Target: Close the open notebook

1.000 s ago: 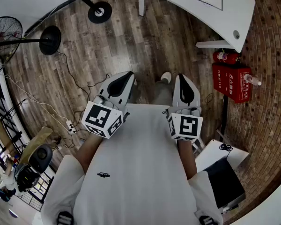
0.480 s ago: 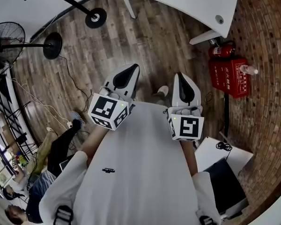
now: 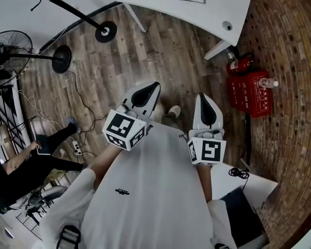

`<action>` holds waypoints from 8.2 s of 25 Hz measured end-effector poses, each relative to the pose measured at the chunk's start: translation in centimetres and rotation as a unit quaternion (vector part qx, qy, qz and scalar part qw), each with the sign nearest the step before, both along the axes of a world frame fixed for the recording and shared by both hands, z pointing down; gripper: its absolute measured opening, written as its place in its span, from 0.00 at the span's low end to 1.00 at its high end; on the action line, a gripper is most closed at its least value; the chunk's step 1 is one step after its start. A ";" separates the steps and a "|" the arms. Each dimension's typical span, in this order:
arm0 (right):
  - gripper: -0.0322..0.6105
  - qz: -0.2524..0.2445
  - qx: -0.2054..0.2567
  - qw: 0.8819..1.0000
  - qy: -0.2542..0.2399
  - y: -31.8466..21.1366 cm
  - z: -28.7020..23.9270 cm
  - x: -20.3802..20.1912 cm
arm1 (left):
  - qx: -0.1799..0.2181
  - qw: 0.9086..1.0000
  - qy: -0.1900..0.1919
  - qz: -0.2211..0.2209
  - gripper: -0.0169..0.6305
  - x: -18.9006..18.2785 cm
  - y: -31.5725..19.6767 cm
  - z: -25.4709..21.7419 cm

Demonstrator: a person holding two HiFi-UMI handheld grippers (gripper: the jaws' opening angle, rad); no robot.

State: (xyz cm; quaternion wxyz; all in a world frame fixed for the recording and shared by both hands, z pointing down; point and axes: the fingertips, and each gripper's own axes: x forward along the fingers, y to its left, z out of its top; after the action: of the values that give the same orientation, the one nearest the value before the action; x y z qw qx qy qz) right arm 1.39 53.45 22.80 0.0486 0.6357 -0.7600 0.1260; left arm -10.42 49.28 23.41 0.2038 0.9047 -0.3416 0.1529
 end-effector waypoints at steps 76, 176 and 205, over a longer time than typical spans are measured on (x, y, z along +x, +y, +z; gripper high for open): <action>0.07 -0.004 -0.151 0.981 -0.119 -49.9 11.8 14.7 | -0.074 0.996 -0.016 -0.041 0.03 12.7 -47.0 6.0; 0.21 0.221 -0.393 0.835 -0.315 -51.8 34.7 19.8 | -0.205 0.974 -0.089 -0.020 0.03 16.8 -50.0 22.1; 0.06 0.263 -0.414 0.816 -0.305 -52.5 34.5 20.1 | -0.199 0.976 -0.087 -0.029 0.03 15.9 -50.5 21.3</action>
State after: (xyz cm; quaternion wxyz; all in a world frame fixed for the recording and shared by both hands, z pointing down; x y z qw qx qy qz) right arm 21.49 0.97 57.32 0.0384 0.6601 -0.4159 0.6243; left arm 5.43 -1.21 44.71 0.3533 0.8192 -0.3469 0.2896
